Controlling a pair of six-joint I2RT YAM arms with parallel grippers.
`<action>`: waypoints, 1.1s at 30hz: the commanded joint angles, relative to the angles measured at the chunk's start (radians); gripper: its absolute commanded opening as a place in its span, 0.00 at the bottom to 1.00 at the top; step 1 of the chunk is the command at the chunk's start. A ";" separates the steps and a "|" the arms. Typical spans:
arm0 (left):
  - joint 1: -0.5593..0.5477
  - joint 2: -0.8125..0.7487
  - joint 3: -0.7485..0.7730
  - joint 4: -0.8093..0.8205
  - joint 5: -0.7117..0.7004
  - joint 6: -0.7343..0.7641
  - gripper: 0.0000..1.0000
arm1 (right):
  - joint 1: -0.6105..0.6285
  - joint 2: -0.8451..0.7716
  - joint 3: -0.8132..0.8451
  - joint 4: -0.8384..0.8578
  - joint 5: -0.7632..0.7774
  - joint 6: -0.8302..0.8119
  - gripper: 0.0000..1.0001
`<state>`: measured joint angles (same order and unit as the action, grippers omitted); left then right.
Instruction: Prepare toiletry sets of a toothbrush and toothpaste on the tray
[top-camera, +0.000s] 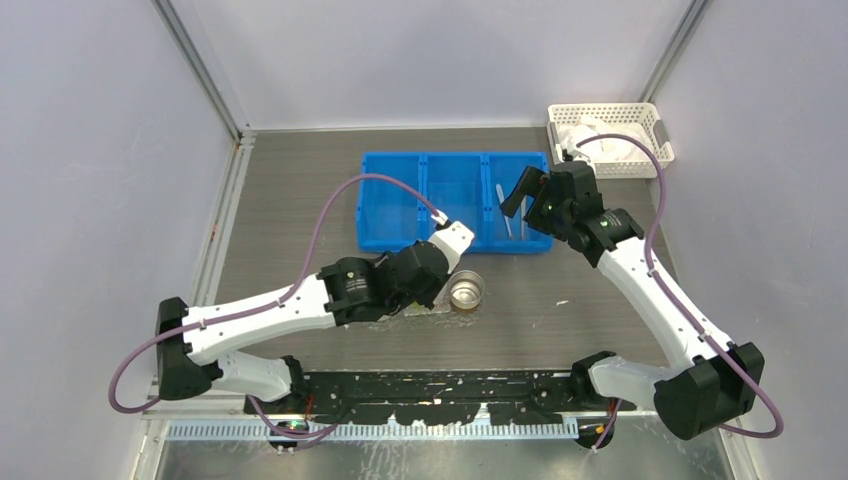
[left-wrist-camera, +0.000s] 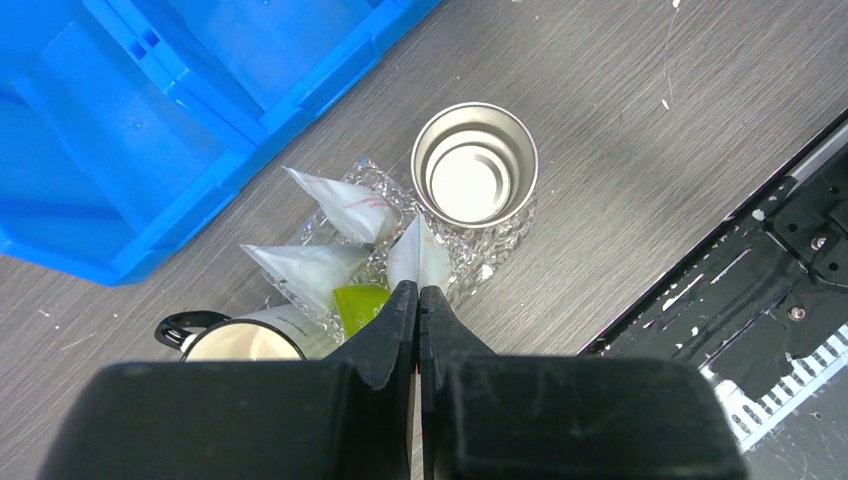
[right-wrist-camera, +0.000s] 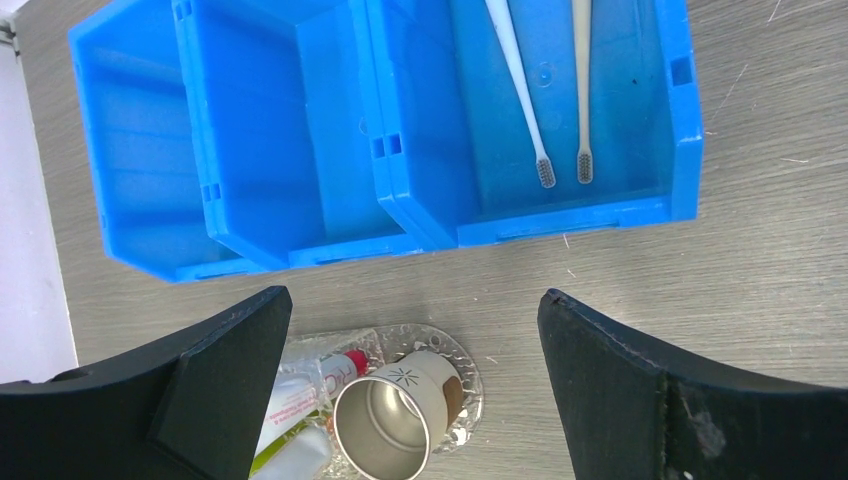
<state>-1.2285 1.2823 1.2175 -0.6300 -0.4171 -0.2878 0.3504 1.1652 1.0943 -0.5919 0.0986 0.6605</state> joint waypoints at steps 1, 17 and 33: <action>-0.005 -0.034 -0.015 0.092 -0.032 -0.022 0.02 | -0.005 -0.009 -0.007 0.041 -0.008 0.009 1.00; -0.005 -0.054 -0.152 0.196 -0.057 -0.075 0.07 | -0.008 -0.003 -0.030 0.060 -0.027 0.011 1.00; -0.004 -0.104 -0.022 0.082 -0.128 -0.048 0.62 | -0.010 0.052 0.028 0.053 -0.038 -0.011 1.00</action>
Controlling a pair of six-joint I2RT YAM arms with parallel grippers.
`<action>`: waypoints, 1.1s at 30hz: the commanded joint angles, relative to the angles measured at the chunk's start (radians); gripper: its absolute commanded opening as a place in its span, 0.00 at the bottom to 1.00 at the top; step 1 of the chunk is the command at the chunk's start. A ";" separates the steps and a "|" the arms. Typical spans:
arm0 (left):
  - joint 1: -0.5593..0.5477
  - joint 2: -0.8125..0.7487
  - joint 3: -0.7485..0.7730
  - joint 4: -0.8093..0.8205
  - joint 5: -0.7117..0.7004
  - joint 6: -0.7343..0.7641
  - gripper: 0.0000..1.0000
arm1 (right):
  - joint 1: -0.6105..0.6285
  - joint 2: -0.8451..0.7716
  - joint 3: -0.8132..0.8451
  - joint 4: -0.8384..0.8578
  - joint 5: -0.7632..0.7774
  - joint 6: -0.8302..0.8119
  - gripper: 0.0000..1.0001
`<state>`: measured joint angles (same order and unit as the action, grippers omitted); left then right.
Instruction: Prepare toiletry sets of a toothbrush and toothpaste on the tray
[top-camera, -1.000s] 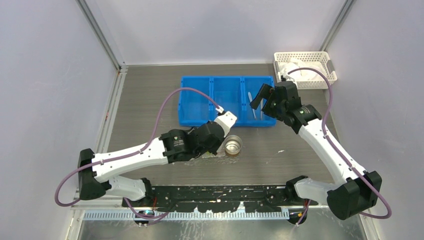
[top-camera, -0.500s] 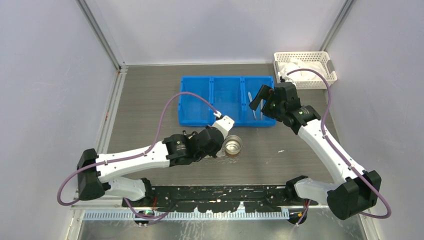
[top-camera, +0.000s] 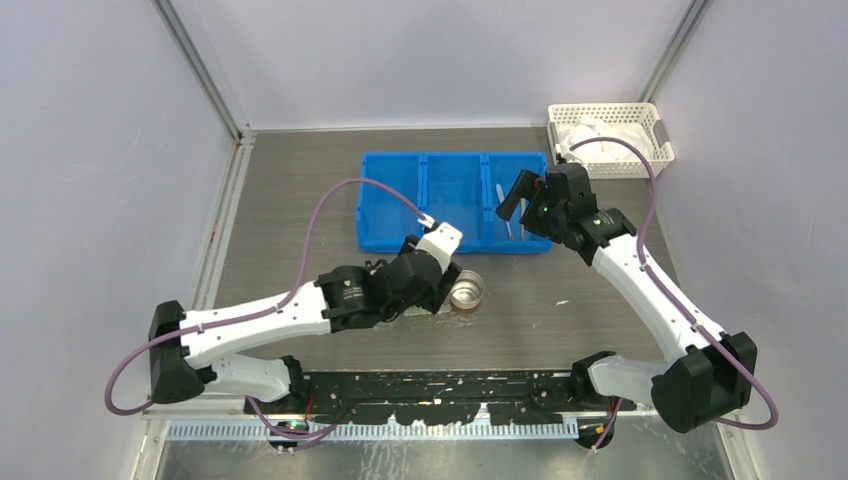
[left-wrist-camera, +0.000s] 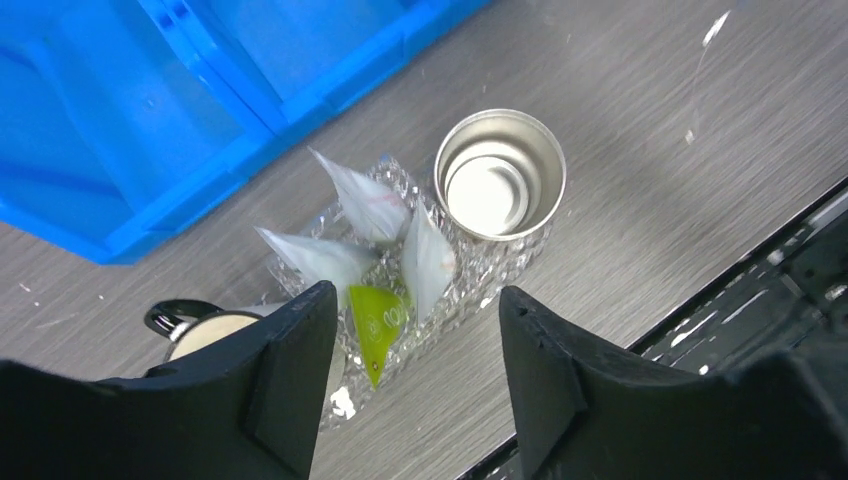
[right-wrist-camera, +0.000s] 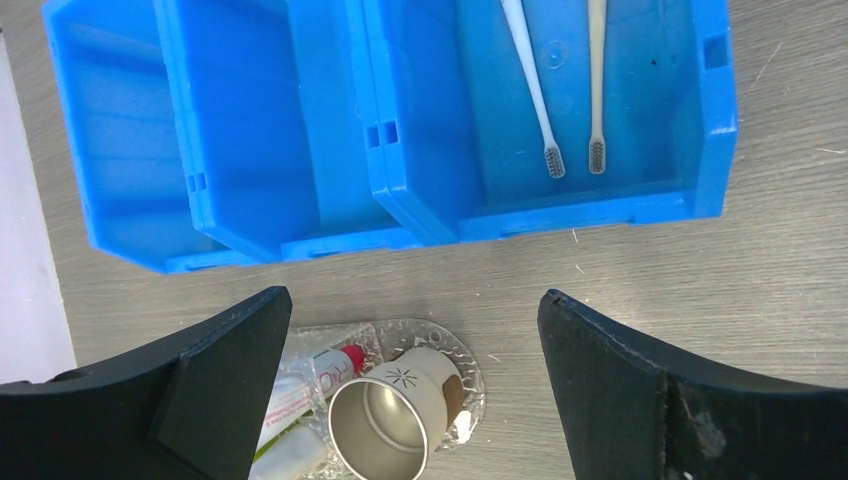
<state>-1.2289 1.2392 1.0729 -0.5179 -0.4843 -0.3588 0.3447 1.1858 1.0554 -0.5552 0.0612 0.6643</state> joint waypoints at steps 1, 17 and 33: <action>-0.004 -0.064 0.153 -0.048 -0.069 0.037 0.64 | -0.006 0.045 0.087 0.008 0.004 -0.026 1.00; 0.056 -0.190 0.277 -0.313 -0.236 -0.005 0.81 | -0.162 0.684 0.520 -0.172 -0.217 -0.257 0.62; 0.163 -0.187 0.214 -0.278 -0.108 0.010 0.82 | -0.106 0.908 0.647 -0.266 0.003 -0.406 0.61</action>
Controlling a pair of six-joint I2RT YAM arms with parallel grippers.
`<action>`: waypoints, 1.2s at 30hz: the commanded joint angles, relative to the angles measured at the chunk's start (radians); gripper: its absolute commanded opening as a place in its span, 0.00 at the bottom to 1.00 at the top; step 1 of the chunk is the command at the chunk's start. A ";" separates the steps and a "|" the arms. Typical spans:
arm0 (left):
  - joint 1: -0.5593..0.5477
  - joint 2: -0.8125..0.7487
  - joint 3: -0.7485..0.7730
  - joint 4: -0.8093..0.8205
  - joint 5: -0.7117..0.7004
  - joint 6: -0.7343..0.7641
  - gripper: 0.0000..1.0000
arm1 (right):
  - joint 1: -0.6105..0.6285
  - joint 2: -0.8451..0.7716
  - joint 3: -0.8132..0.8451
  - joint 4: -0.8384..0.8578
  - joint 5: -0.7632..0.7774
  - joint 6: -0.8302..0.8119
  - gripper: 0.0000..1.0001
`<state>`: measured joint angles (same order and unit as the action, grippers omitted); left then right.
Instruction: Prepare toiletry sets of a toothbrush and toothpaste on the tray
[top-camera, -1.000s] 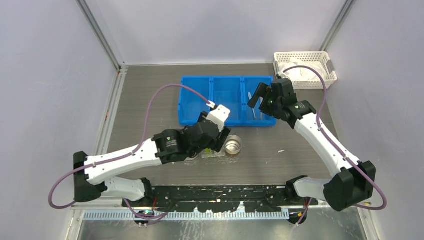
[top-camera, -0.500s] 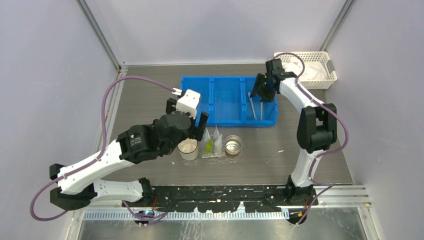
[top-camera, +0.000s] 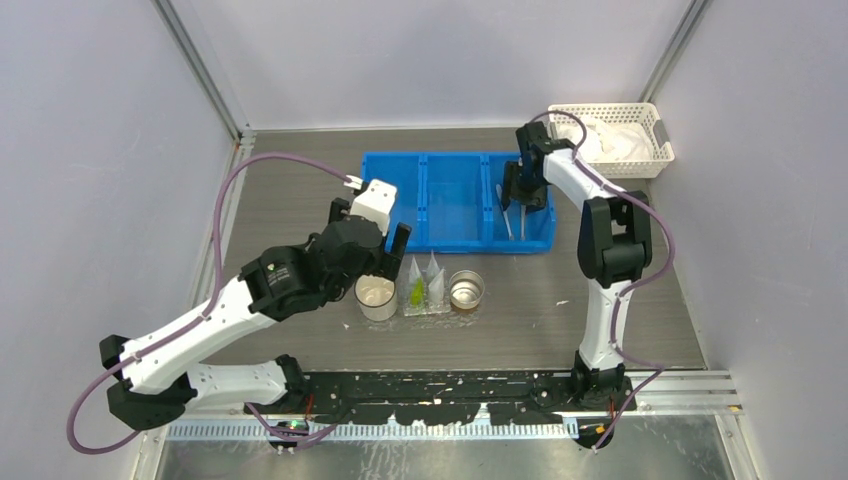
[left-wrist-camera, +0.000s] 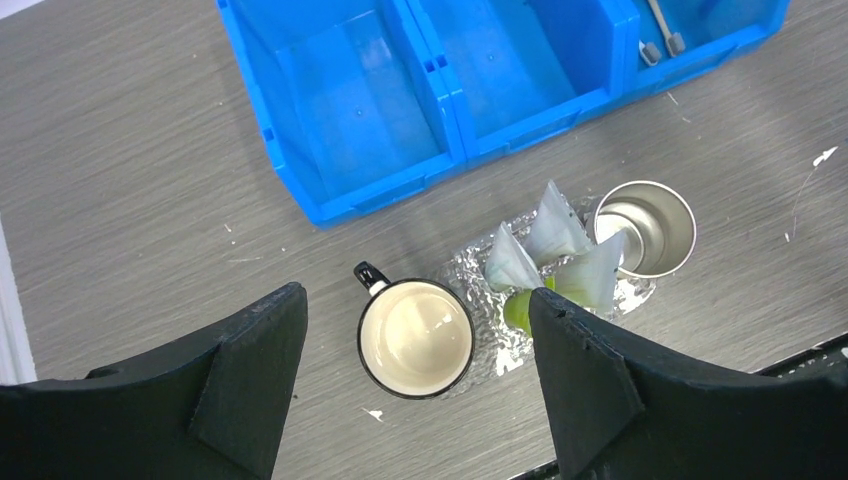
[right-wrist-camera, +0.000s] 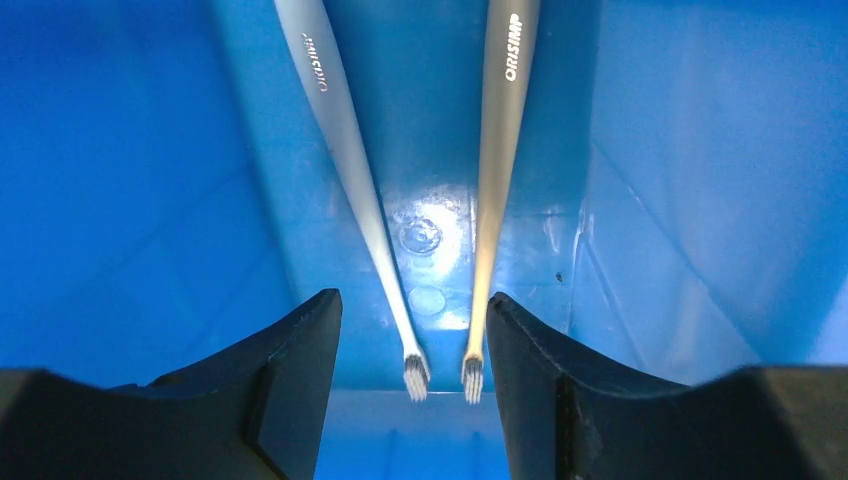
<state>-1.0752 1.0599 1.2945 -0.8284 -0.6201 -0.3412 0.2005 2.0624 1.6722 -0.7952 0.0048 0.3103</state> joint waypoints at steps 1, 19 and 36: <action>0.011 -0.008 -0.009 0.033 0.029 -0.008 0.82 | 0.049 0.040 0.031 -0.026 0.066 -0.054 0.61; 0.012 -0.027 -0.044 0.038 0.048 -0.032 0.80 | 0.092 0.126 -0.045 0.108 0.191 -0.026 0.29; 0.013 -0.048 -0.047 0.031 0.065 -0.056 0.77 | 0.077 -0.158 -0.049 0.023 0.241 -0.009 0.12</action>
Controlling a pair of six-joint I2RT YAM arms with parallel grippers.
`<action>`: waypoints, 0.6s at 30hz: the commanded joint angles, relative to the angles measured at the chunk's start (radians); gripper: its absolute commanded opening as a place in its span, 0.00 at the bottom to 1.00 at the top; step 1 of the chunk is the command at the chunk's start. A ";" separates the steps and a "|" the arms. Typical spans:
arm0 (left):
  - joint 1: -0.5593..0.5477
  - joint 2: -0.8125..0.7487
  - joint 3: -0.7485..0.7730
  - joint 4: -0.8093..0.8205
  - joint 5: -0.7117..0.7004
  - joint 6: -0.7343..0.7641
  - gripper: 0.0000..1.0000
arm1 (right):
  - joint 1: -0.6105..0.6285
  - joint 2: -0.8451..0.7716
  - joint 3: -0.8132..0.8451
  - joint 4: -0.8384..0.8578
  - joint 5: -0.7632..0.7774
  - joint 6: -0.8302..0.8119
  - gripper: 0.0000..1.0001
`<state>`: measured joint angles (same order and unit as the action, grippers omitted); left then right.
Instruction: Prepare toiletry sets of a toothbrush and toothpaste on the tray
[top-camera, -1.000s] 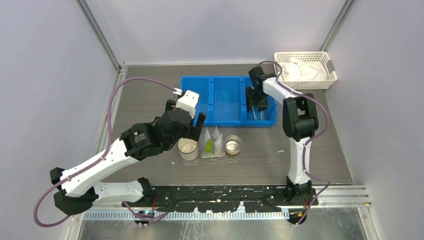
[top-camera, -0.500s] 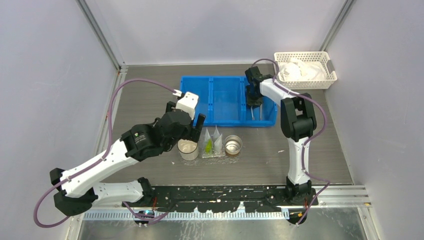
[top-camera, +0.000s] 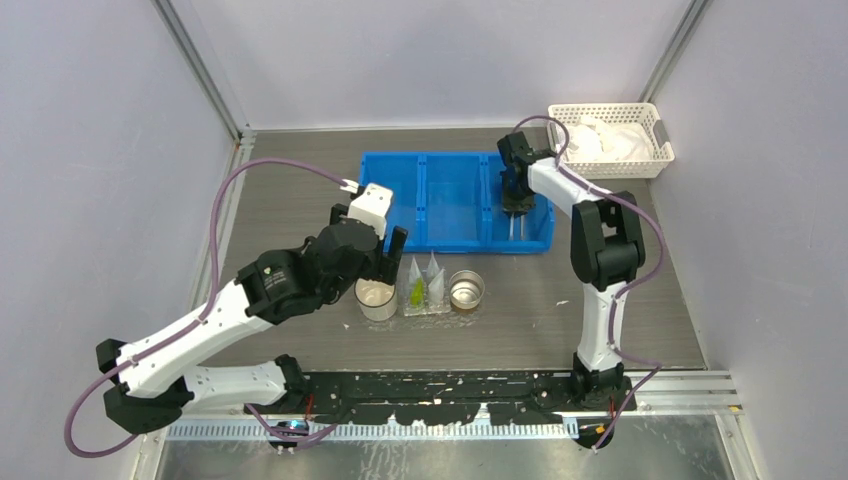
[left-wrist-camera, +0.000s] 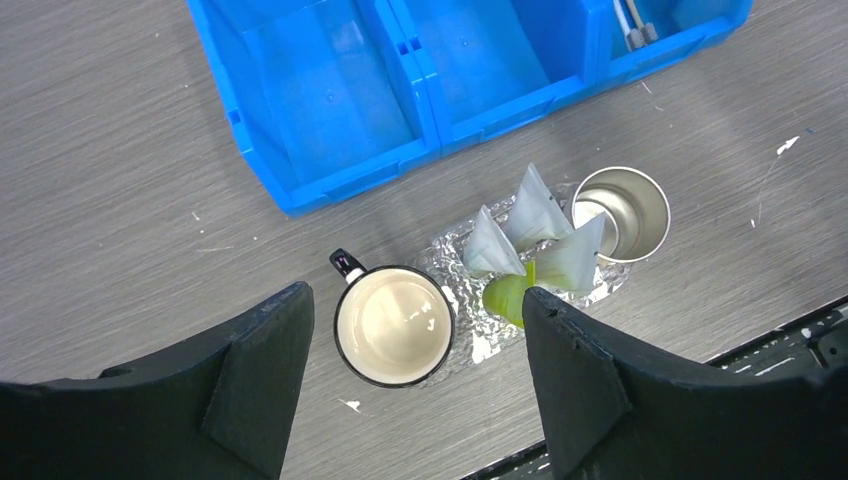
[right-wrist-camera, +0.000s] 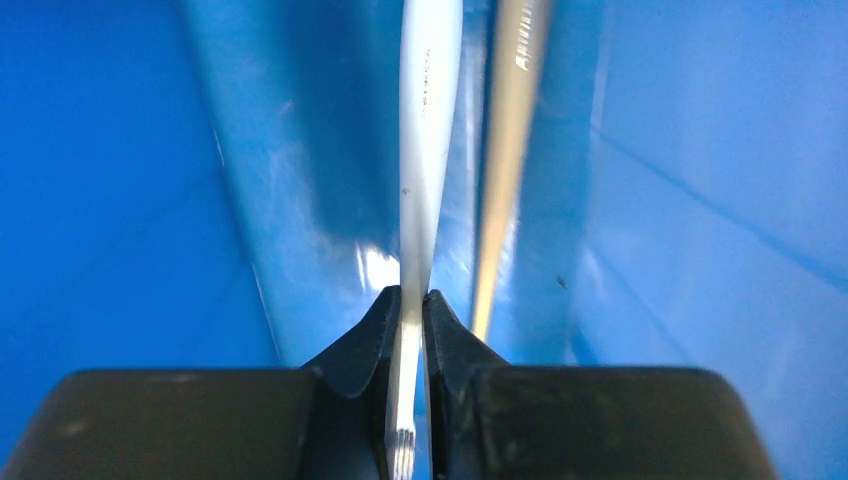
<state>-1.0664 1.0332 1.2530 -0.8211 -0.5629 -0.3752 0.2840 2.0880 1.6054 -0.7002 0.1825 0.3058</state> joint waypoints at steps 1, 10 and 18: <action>0.004 -0.022 -0.008 0.027 0.011 -0.023 0.76 | -0.006 -0.216 0.018 -0.089 0.069 -0.007 0.12; 0.004 -0.023 -0.028 0.056 0.028 -0.033 0.76 | 0.035 -0.473 0.023 -0.278 -0.042 0.000 0.12; 0.004 0.016 0.032 0.053 0.007 -0.014 0.75 | 0.287 -0.607 0.008 -0.435 -0.222 0.039 0.12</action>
<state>-1.0660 1.0355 1.2259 -0.8009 -0.5377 -0.3893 0.4541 1.5295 1.6115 -1.0222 0.0906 0.3237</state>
